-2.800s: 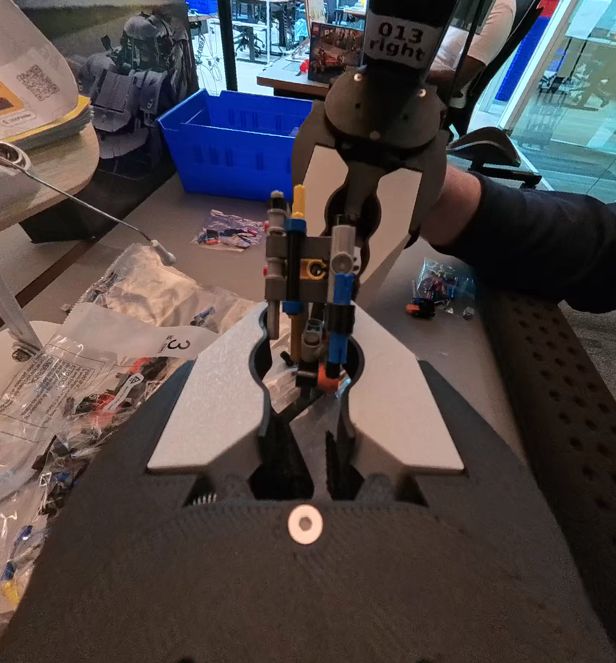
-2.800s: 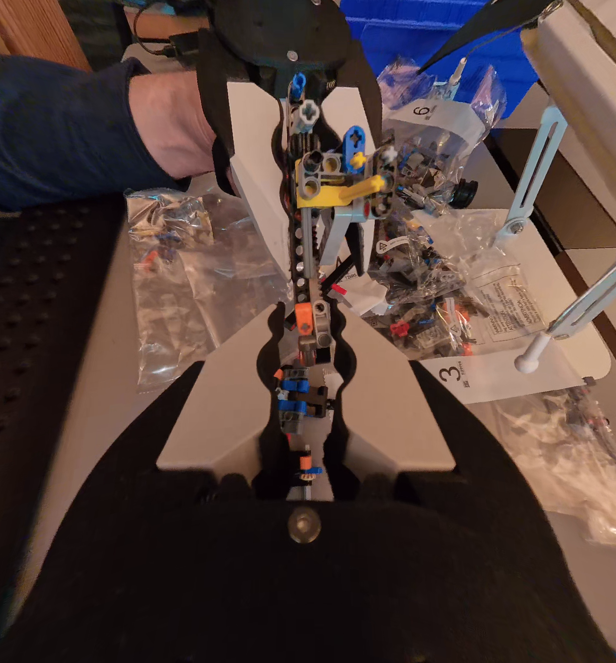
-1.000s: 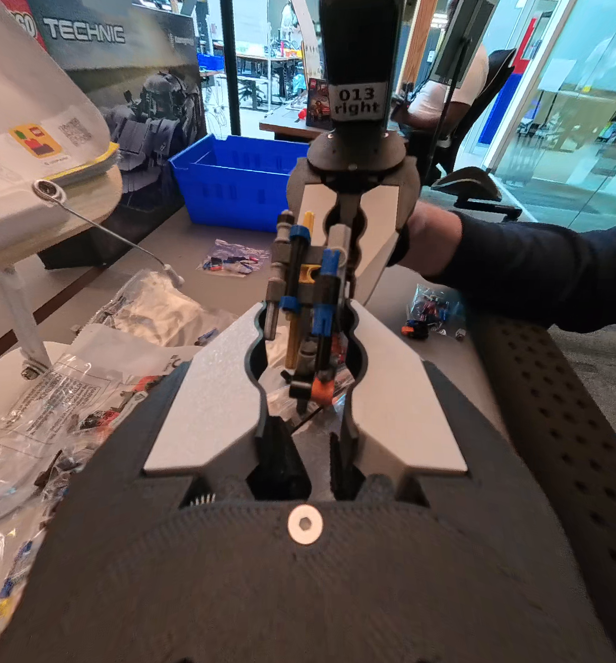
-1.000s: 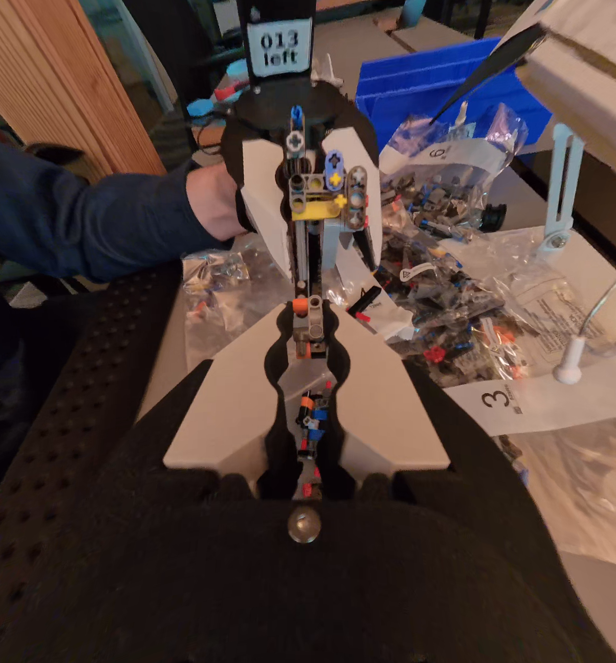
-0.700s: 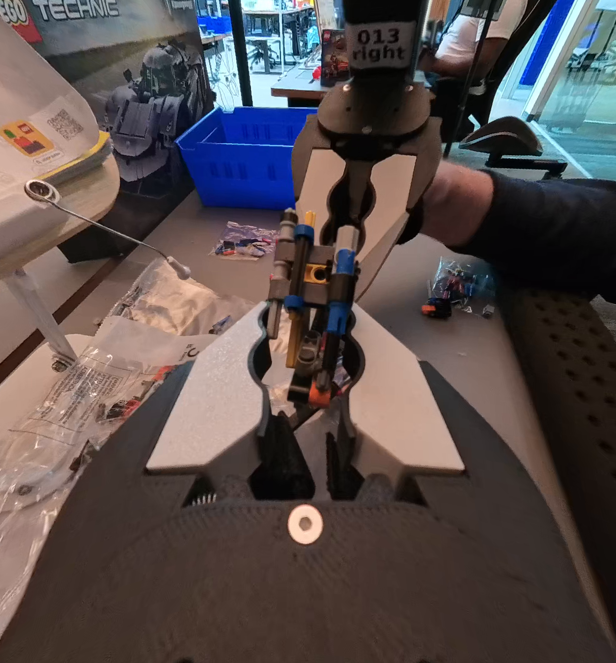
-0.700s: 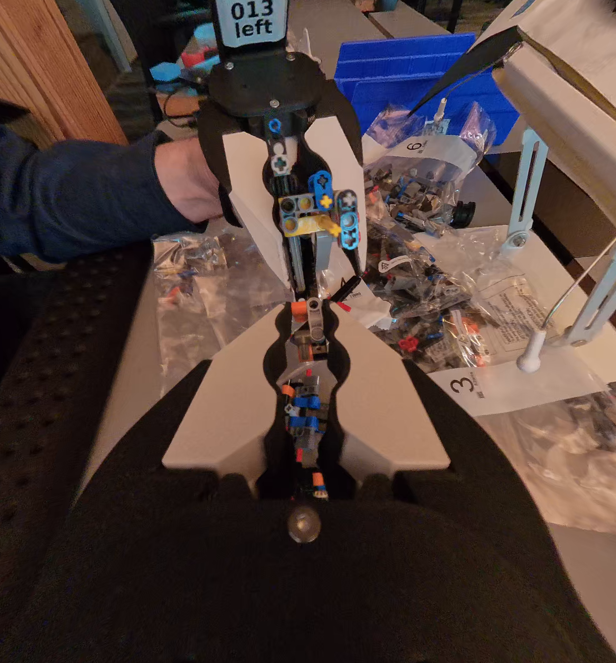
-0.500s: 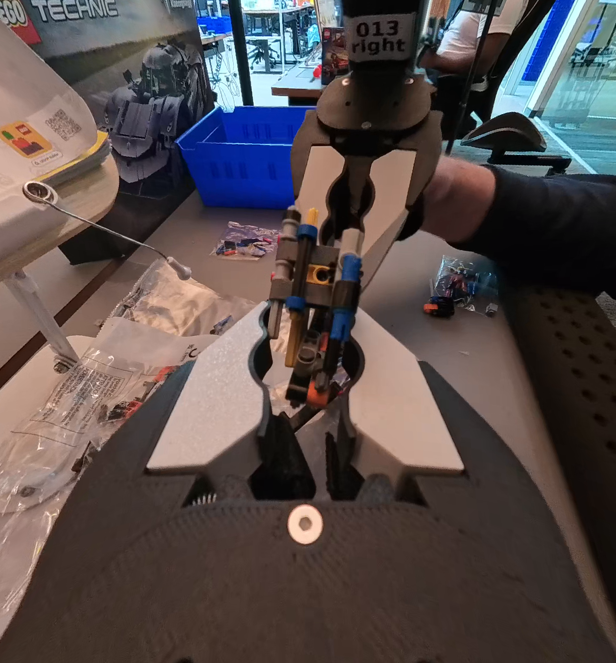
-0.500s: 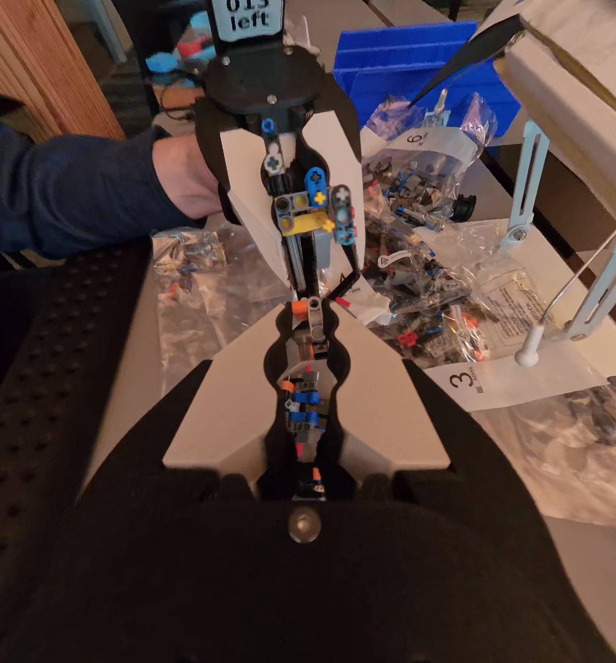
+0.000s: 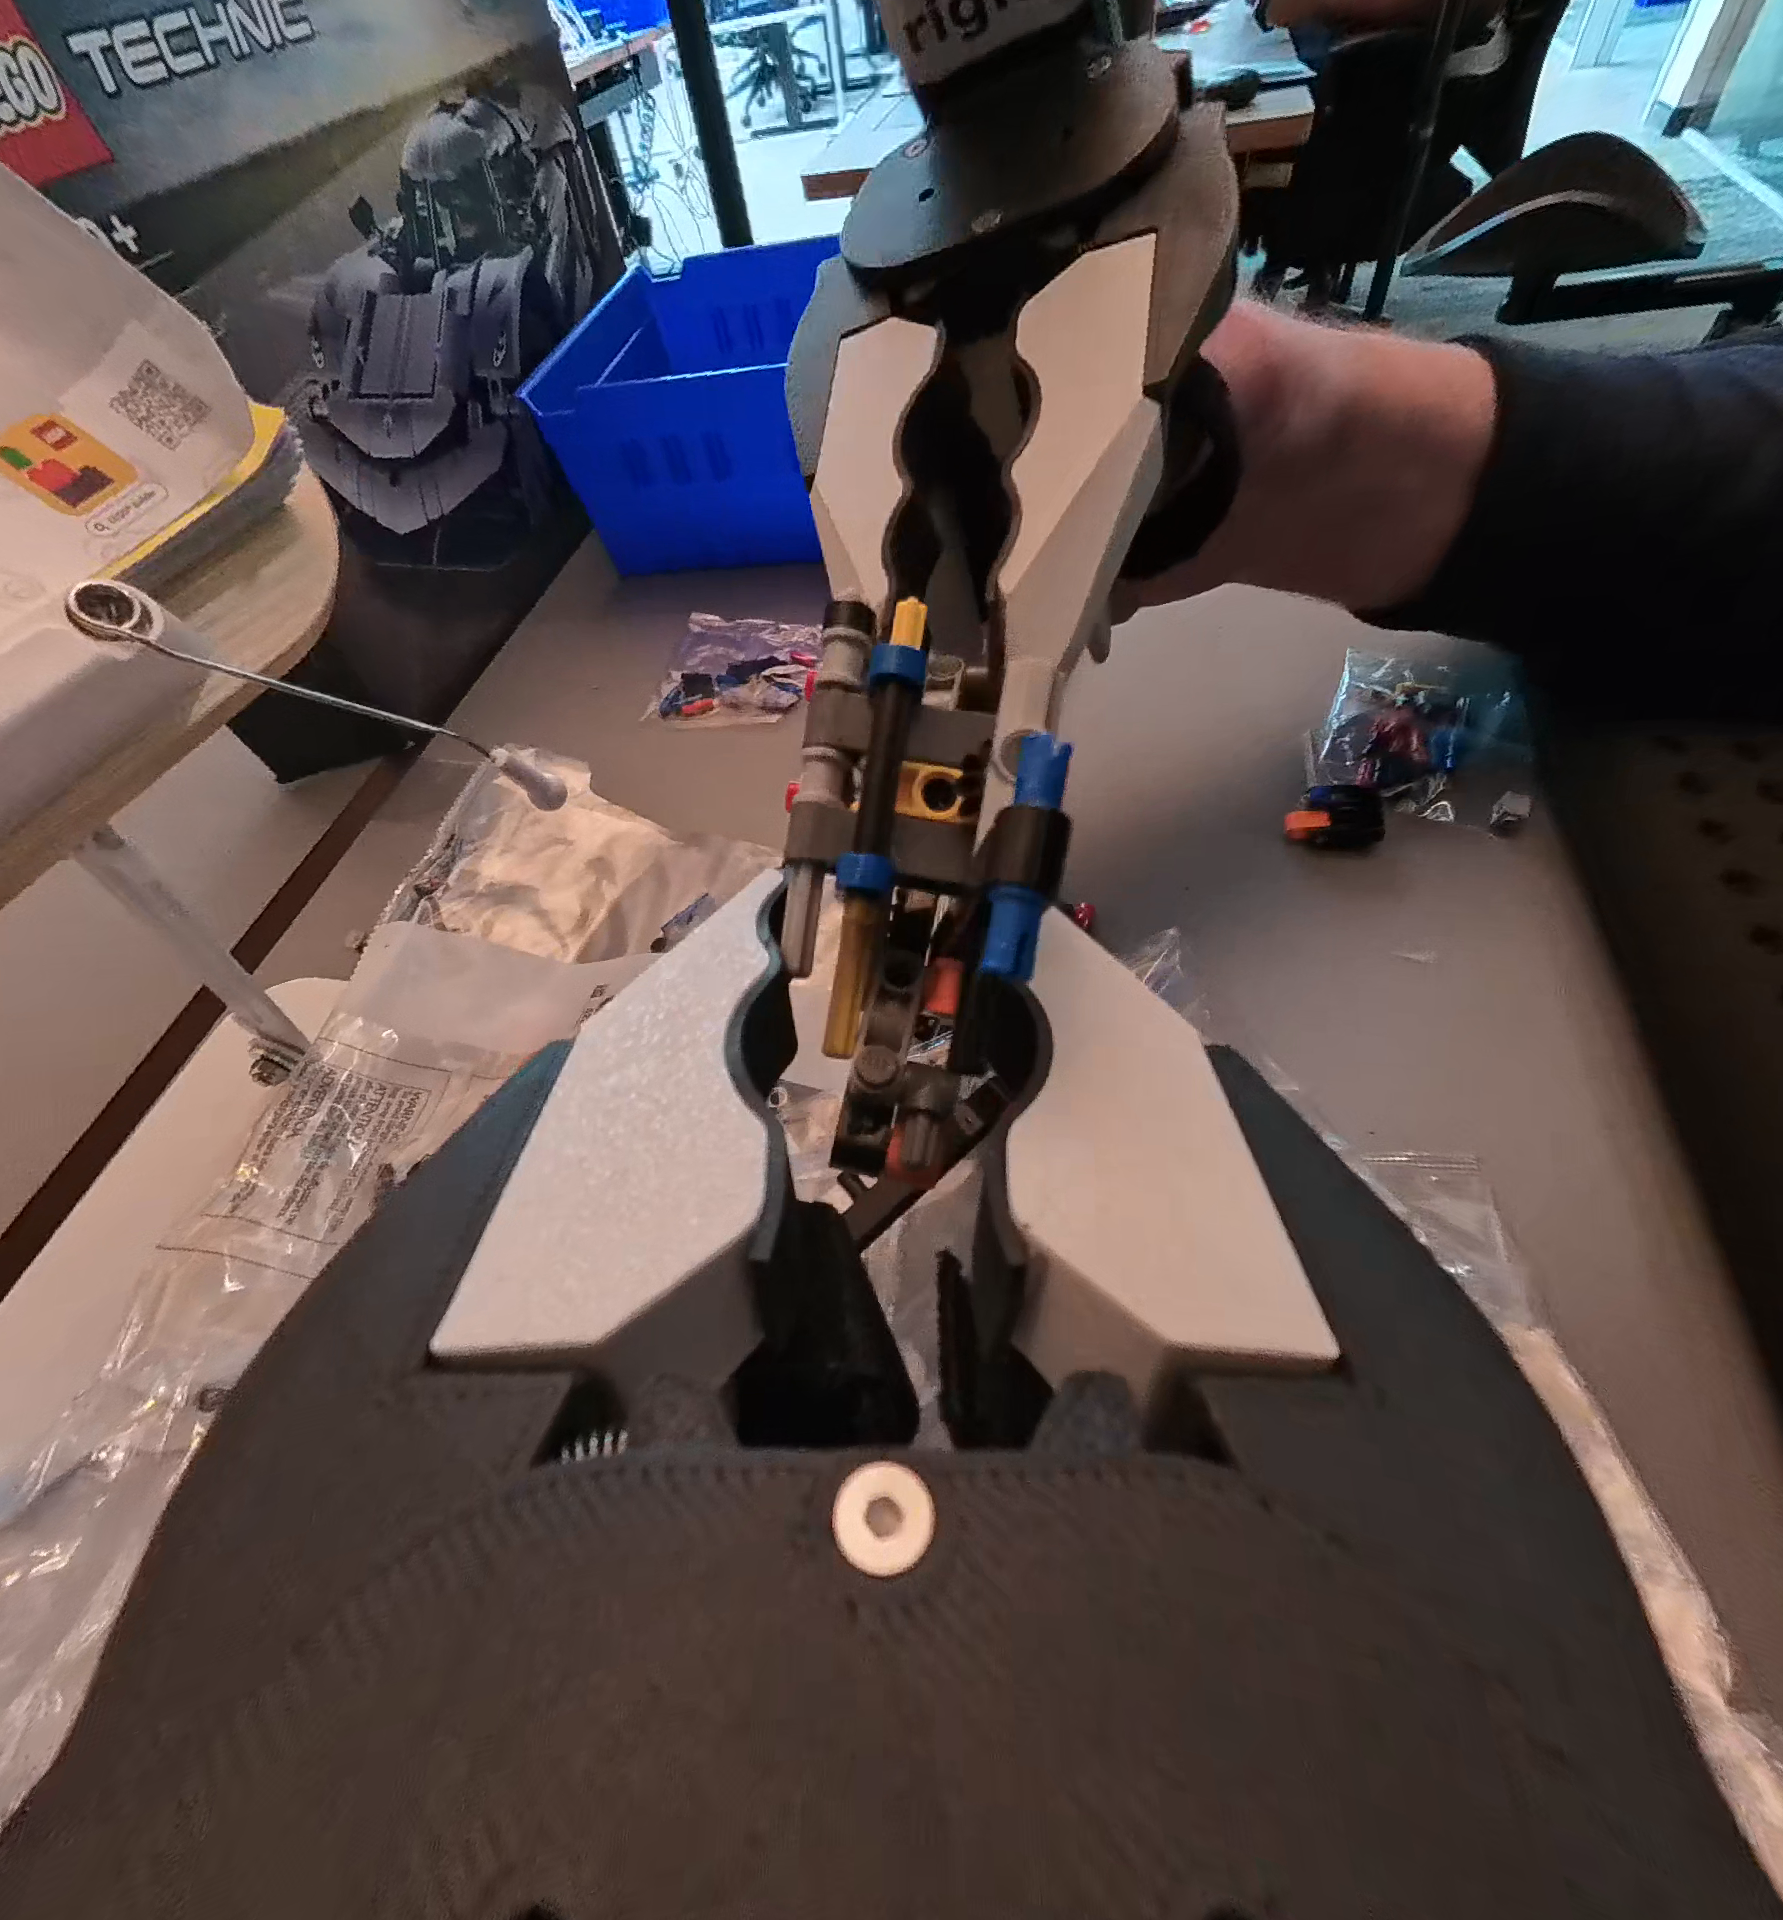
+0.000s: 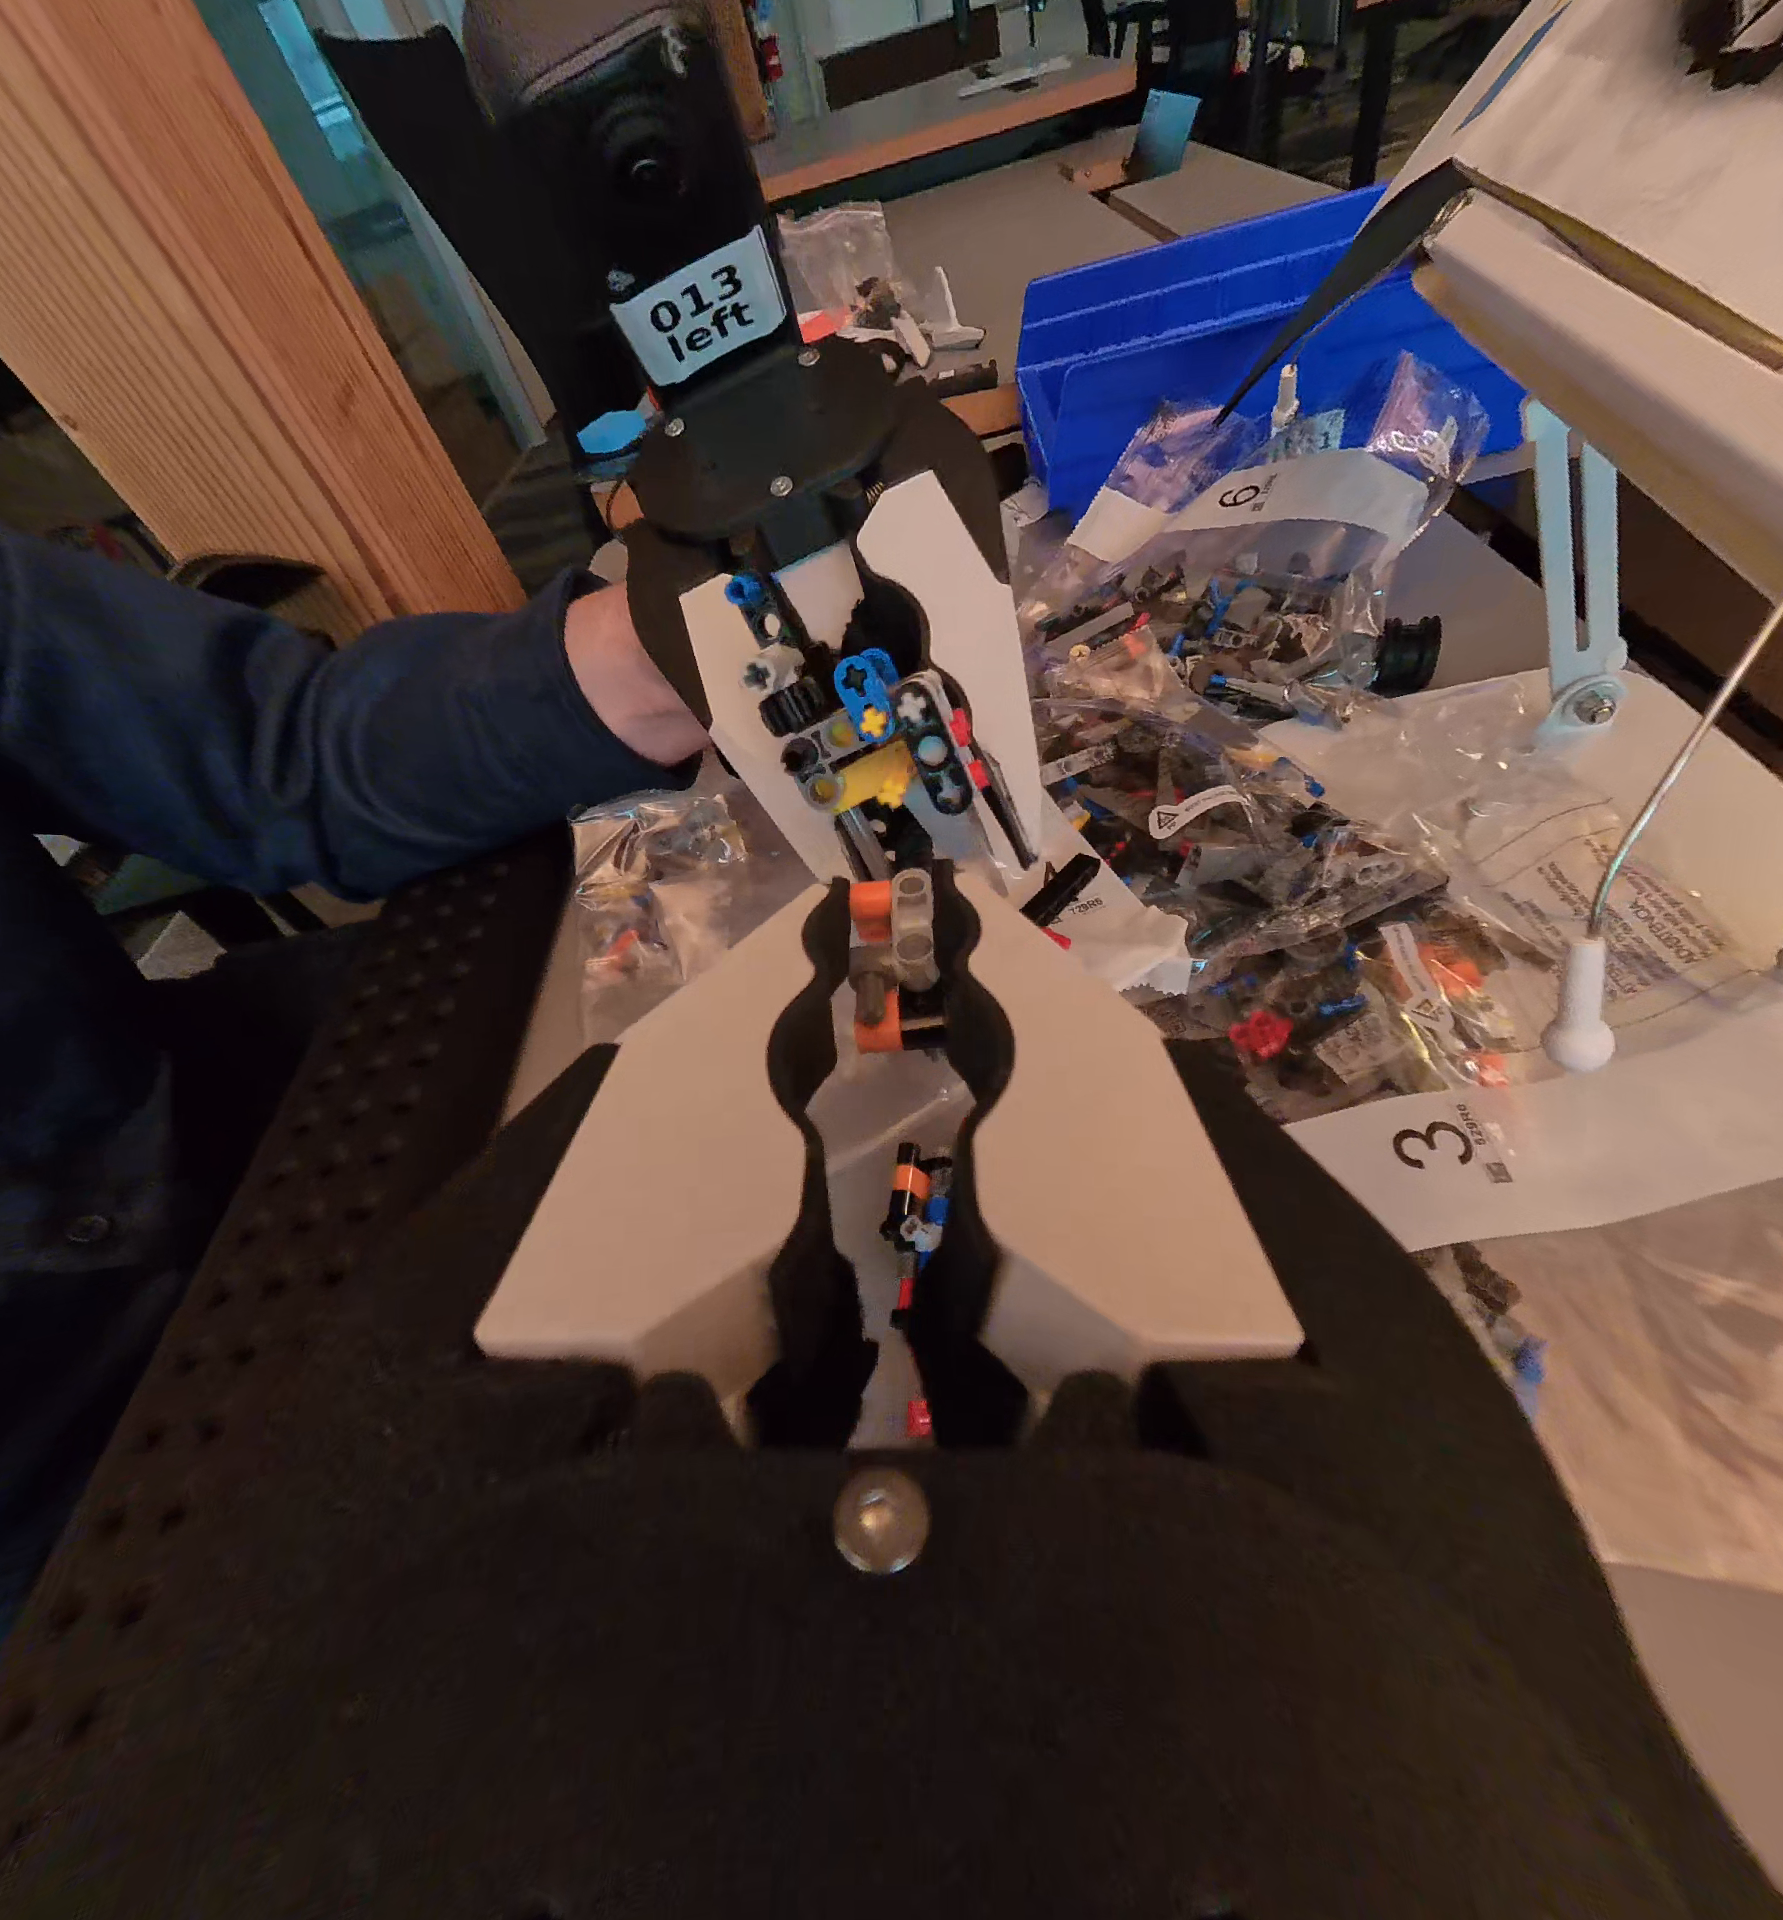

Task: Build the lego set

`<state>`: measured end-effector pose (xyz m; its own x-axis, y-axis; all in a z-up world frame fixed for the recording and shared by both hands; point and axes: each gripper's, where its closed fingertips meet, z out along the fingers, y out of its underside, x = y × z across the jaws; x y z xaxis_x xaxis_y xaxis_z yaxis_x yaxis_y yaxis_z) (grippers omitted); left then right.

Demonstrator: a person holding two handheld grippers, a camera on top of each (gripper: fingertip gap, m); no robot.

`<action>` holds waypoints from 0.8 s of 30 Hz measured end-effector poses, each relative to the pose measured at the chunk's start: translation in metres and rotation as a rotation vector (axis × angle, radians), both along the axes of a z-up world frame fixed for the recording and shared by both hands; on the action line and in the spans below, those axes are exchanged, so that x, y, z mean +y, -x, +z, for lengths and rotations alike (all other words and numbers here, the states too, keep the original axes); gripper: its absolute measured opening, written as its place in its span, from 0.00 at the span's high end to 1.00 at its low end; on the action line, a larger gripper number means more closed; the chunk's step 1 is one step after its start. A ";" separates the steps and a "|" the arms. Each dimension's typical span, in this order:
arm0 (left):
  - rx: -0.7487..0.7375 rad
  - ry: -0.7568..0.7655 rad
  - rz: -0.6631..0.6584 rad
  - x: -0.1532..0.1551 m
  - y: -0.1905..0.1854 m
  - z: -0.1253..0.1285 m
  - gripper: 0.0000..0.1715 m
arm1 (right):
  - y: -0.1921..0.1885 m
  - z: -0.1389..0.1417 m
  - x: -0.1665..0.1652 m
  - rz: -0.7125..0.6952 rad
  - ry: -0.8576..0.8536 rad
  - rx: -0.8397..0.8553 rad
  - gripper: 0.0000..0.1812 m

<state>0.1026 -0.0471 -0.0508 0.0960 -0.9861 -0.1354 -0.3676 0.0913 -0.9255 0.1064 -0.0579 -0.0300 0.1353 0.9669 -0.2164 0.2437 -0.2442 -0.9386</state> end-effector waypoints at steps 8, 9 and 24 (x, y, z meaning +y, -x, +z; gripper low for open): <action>-0.023 0.051 -0.009 0.001 0.000 -0.001 0.80 | -0.001 -0.015 -0.005 0.009 -0.116 -0.111 0.92; -0.032 0.070 -0.013 0.001 0.000 -0.001 0.79 | -0.001 -0.014 -0.005 0.008 -0.121 -0.107 0.92; -0.061 0.083 0.005 0.006 0.005 0.004 0.80 | -0.013 -0.020 0.005 -0.064 -0.199 -0.190 0.93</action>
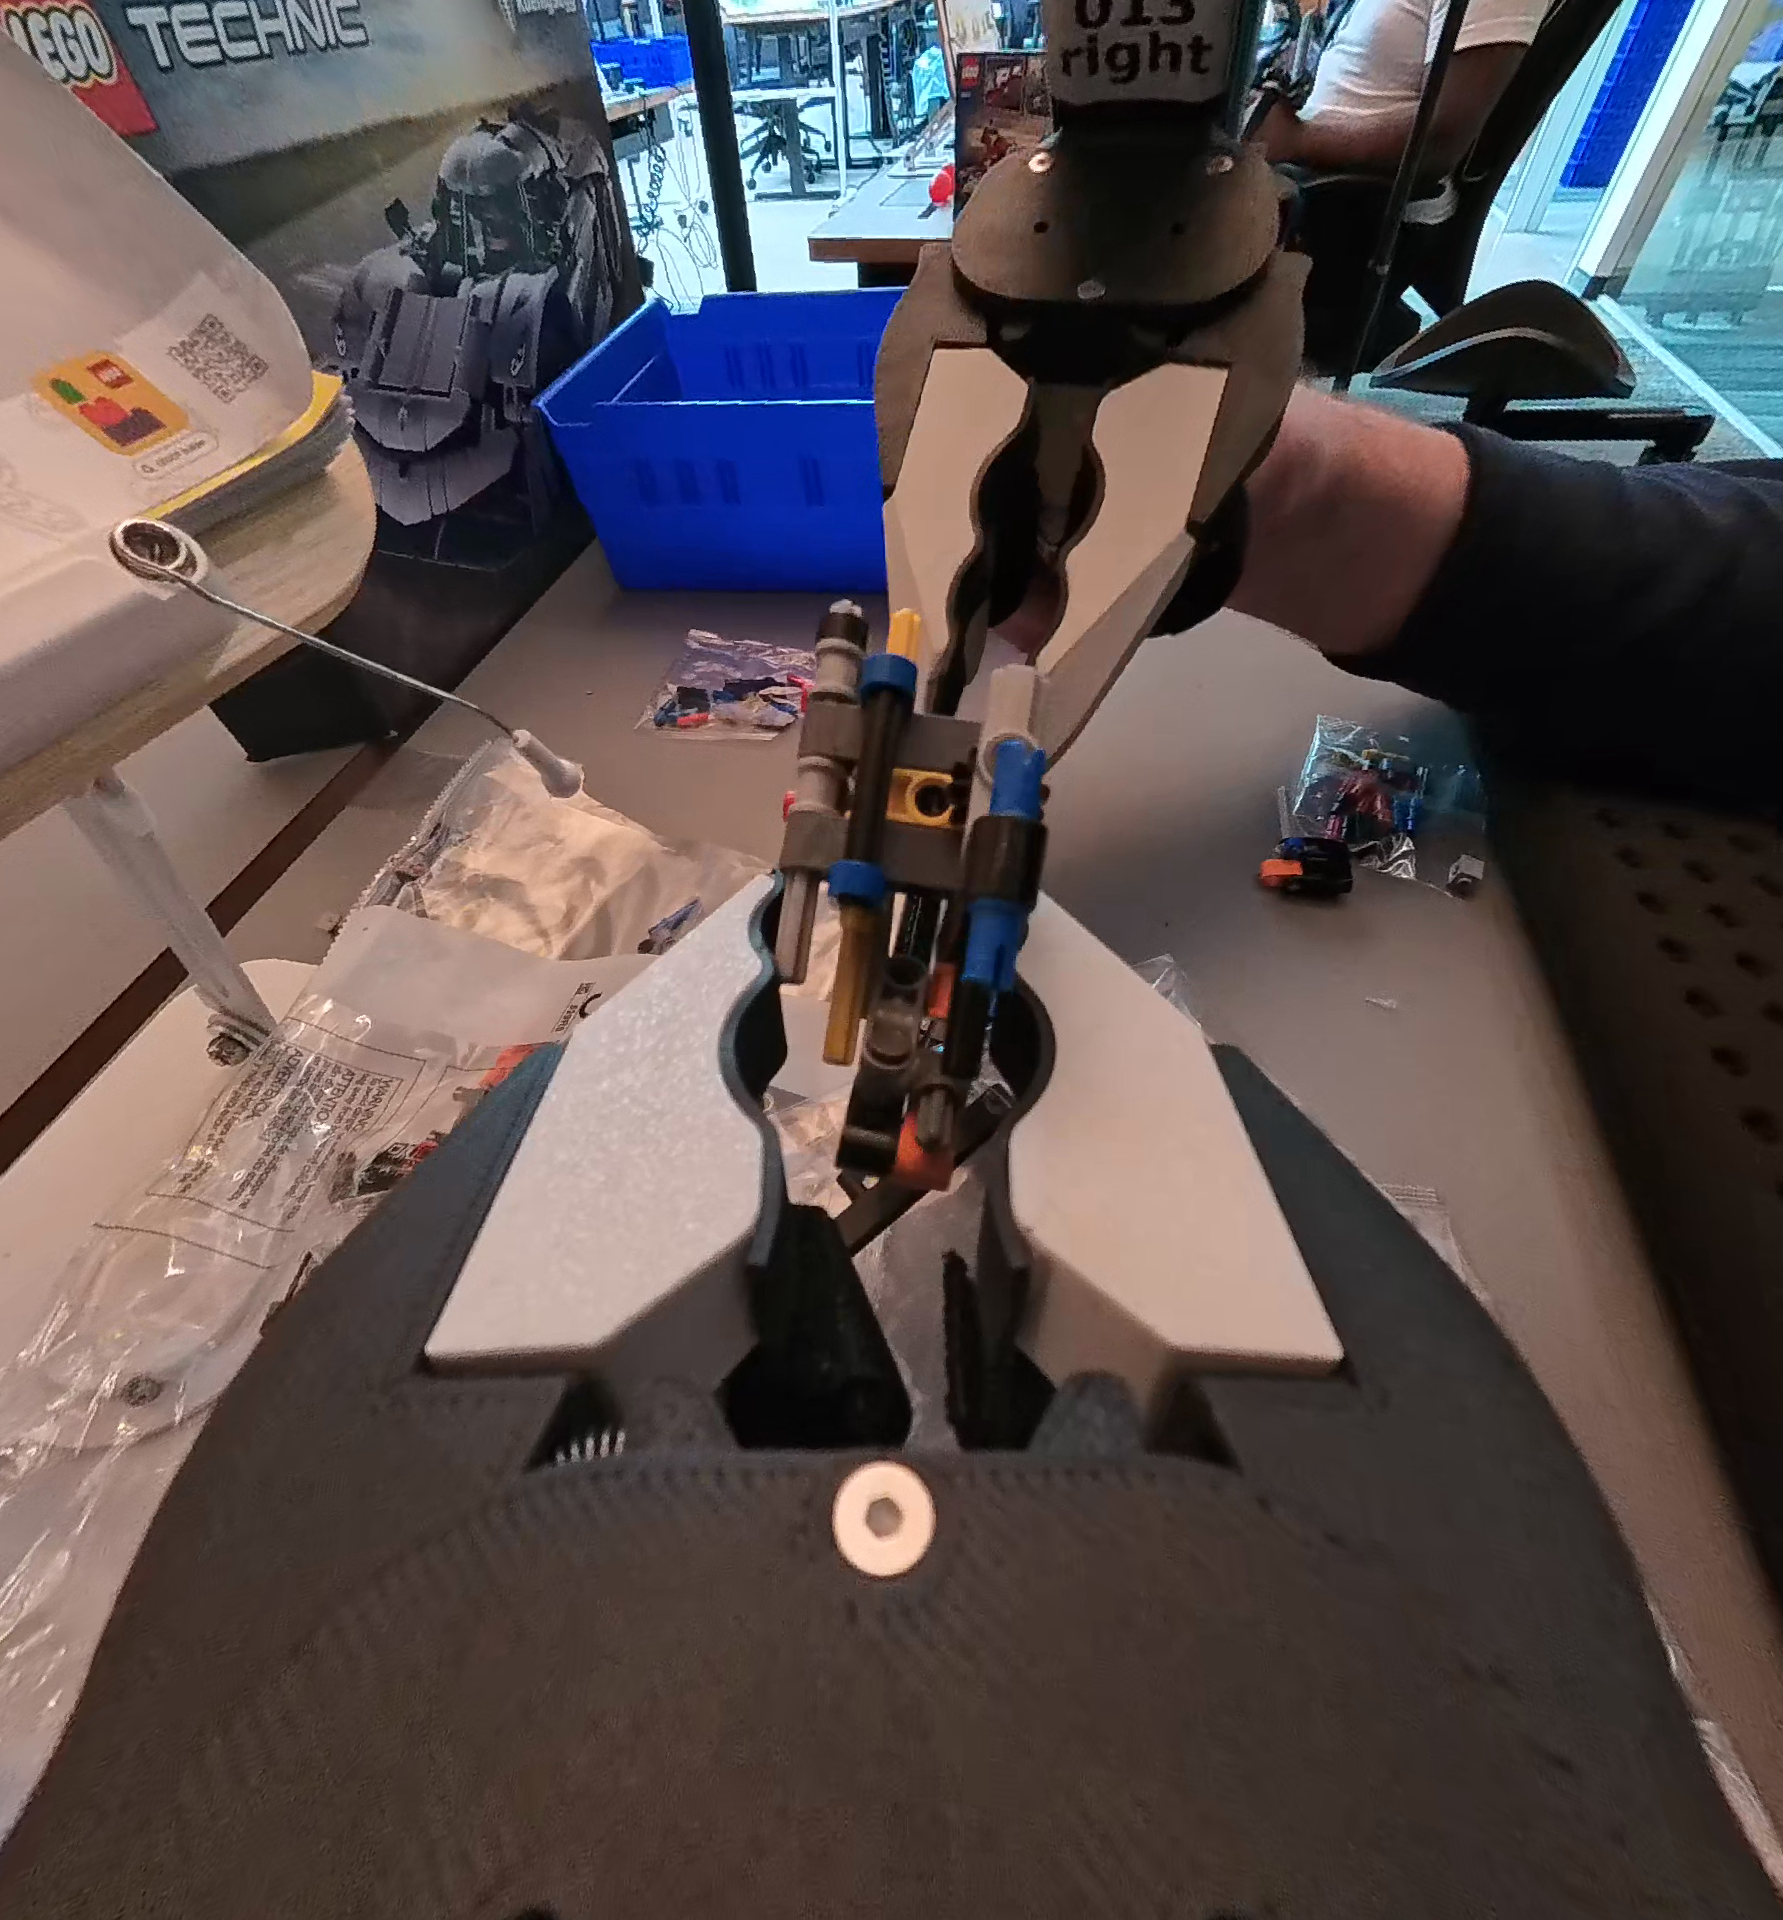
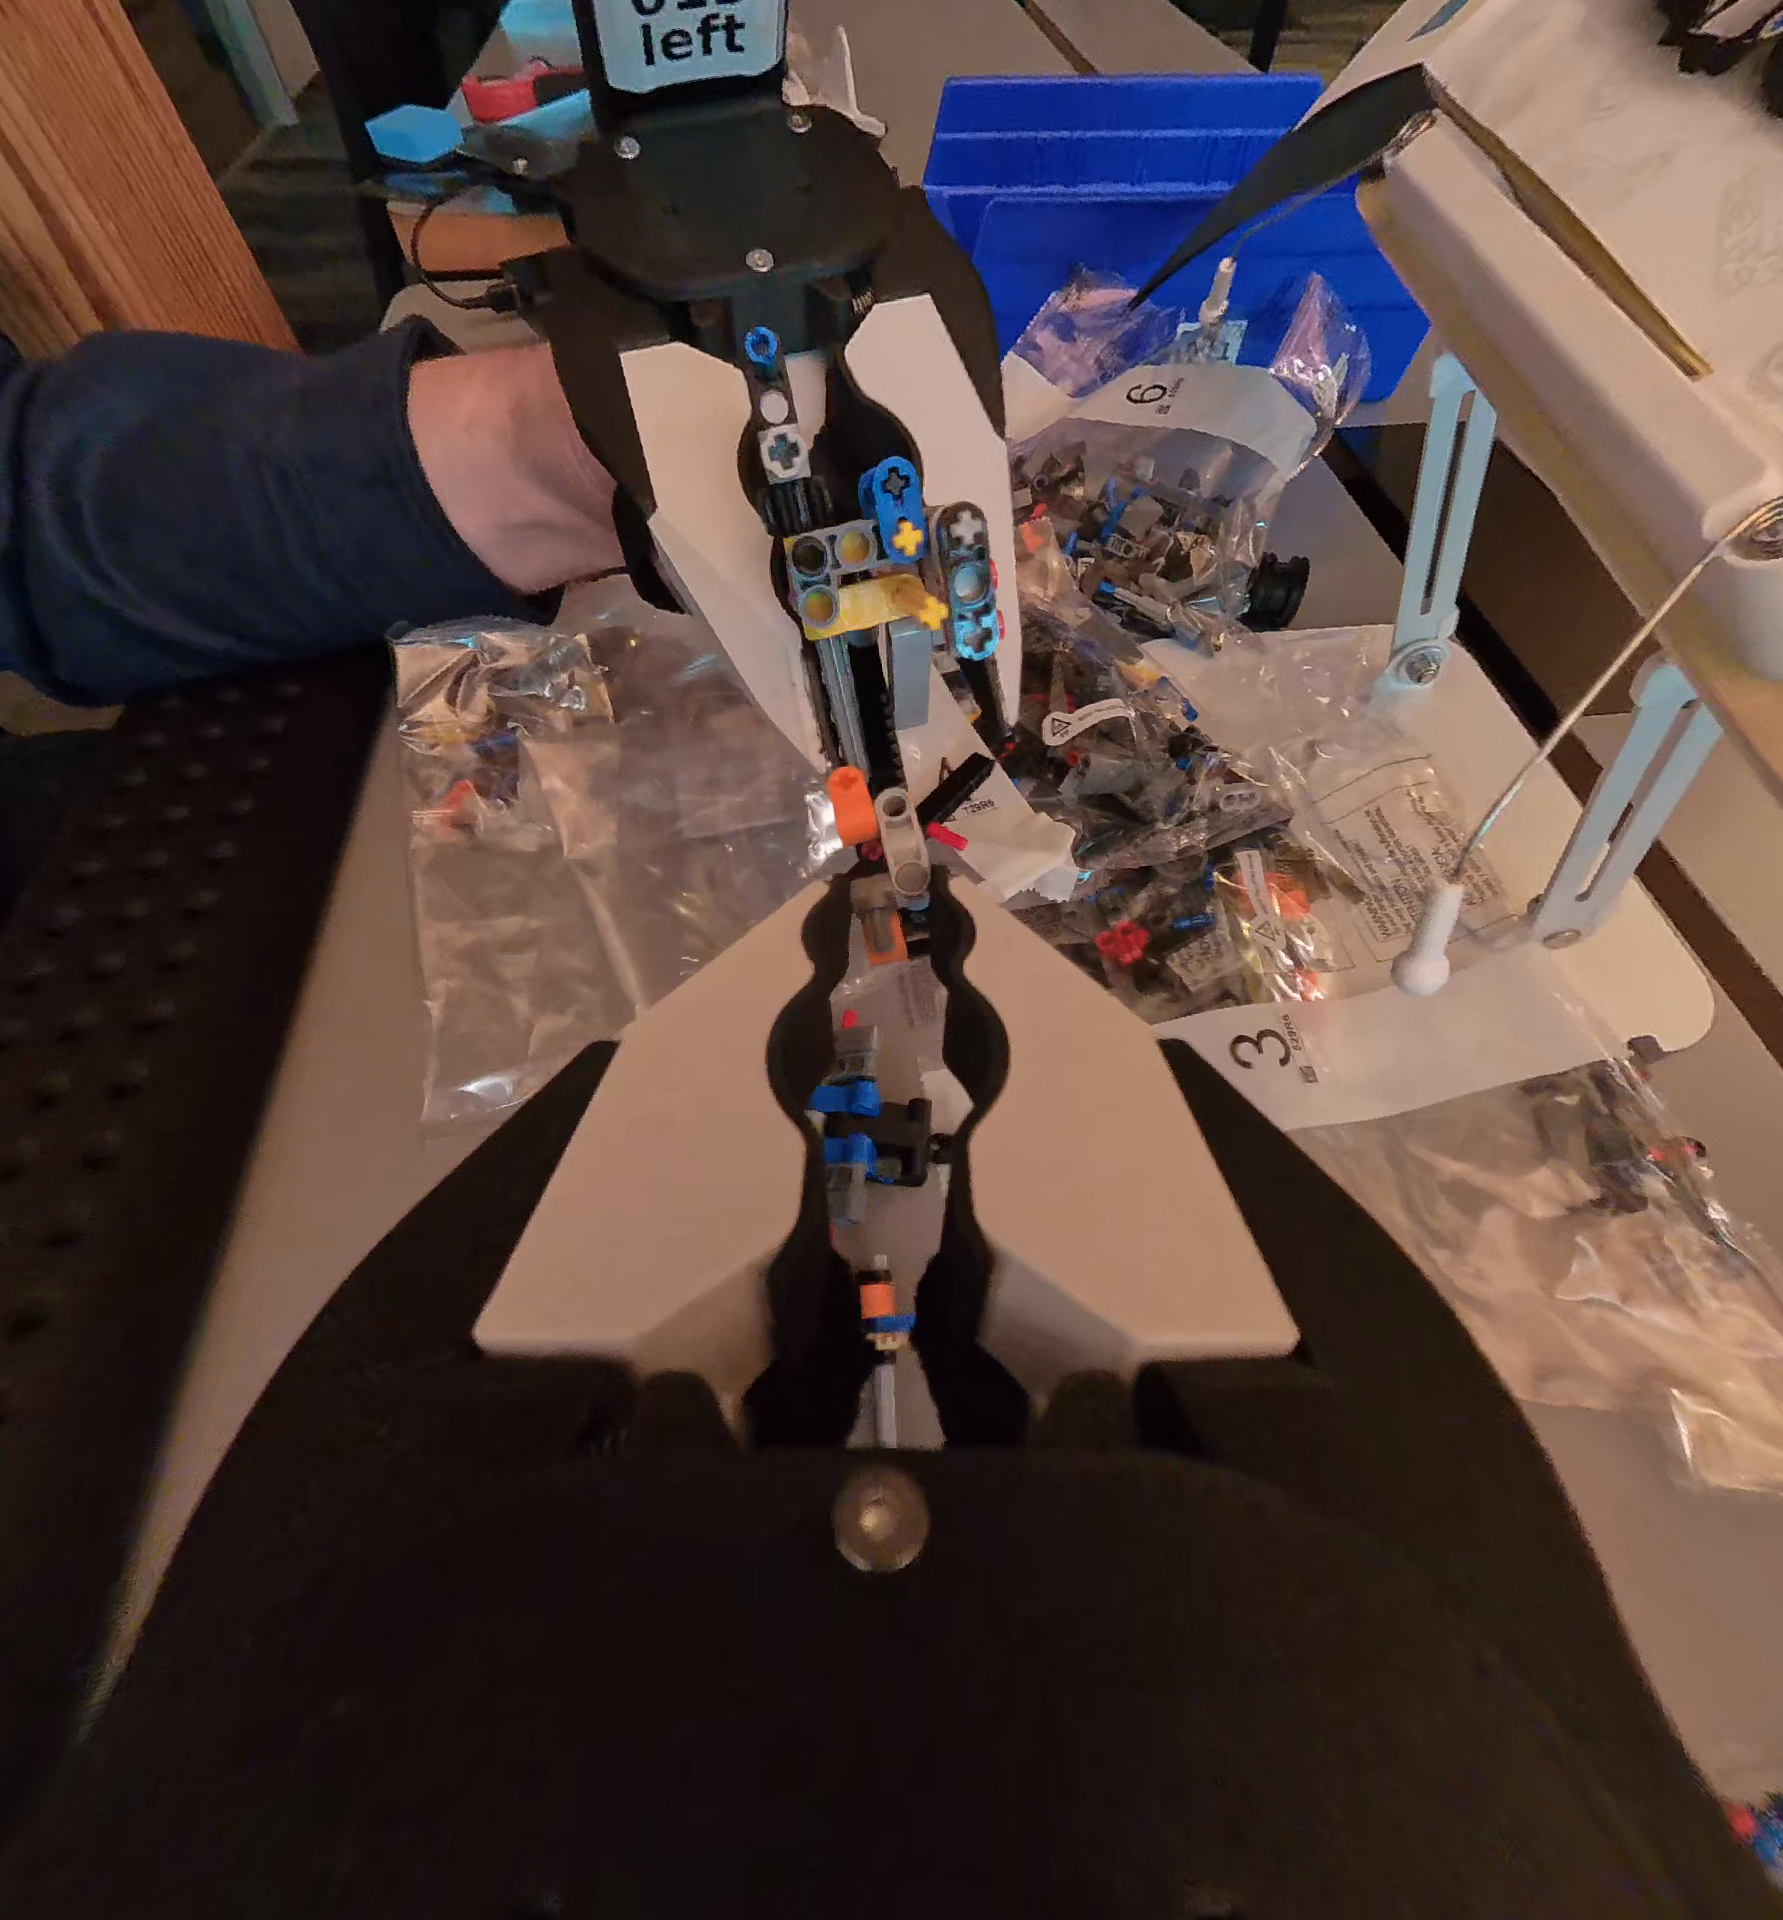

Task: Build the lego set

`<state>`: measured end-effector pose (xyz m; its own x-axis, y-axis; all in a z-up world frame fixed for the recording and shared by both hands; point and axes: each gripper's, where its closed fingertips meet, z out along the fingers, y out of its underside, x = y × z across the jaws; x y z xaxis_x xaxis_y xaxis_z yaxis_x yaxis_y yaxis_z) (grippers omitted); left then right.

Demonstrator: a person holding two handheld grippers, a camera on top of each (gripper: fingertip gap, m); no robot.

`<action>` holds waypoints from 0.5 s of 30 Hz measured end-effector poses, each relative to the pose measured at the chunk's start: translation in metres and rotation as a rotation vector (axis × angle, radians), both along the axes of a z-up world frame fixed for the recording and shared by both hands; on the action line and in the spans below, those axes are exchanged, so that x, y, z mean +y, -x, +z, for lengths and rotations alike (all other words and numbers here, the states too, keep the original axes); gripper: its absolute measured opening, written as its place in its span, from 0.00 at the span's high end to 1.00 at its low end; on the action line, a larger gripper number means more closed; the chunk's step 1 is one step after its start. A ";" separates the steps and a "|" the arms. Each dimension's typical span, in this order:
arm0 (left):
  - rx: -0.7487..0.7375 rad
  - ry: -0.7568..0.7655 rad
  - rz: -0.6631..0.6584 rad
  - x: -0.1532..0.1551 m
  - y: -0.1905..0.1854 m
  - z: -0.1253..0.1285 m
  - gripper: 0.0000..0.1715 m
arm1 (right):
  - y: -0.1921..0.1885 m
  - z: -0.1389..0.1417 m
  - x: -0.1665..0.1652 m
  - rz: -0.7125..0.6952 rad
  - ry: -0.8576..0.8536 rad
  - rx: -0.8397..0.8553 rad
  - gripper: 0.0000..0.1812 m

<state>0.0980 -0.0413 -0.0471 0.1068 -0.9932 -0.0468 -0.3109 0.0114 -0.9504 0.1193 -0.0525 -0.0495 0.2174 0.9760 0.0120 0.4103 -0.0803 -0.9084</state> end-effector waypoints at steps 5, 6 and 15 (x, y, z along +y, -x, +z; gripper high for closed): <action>0.000 0.010 0.011 0.002 0.000 0.000 0.80 | 0.002 0.005 0.002 -0.033 -0.138 -0.047 0.91; -0.001 0.019 0.006 0.001 0.000 0.000 0.80 | 0.003 0.004 0.002 -0.041 -0.171 -0.074 0.90; -0.055 0.177 0.011 0.004 0.000 0.003 0.81 | 0.014 -0.017 0.001 -0.052 -0.361 -0.293 0.90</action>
<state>0.0976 -0.0372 -0.0440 0.1153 -0.9841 0.1352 -0.2571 -0.1610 -0.9529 0.1054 -0.0516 -0.0665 0.2022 0.8862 0.4168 0.6578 0.1924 -0.7282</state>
